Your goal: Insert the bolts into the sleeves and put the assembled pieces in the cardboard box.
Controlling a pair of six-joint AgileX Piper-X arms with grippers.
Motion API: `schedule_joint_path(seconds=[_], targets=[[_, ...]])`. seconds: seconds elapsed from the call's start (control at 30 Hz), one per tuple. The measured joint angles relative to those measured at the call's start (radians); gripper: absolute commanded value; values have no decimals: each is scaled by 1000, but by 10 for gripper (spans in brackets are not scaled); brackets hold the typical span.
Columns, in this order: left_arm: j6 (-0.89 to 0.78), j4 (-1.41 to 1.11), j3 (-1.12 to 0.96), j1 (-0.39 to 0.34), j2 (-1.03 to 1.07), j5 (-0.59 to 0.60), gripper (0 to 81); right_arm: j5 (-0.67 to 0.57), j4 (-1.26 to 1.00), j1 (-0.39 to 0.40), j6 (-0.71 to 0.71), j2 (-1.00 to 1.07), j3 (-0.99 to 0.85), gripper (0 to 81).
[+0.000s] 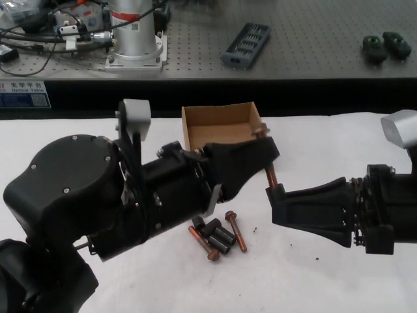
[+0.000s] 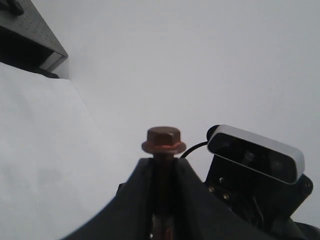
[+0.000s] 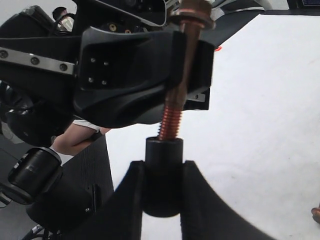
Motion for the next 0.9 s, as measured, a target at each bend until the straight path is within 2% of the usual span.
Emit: schedule_joint_path(seconds=[0.83, 0.9], targets=[[44, -104, 68, -13, 0, 14, 2, 0, -44, 7, 11, 0, 7, 43], [63, -104, 70, -13, 0, 43, 40, -3, -44, 7, 10, 0, 7, 43]])
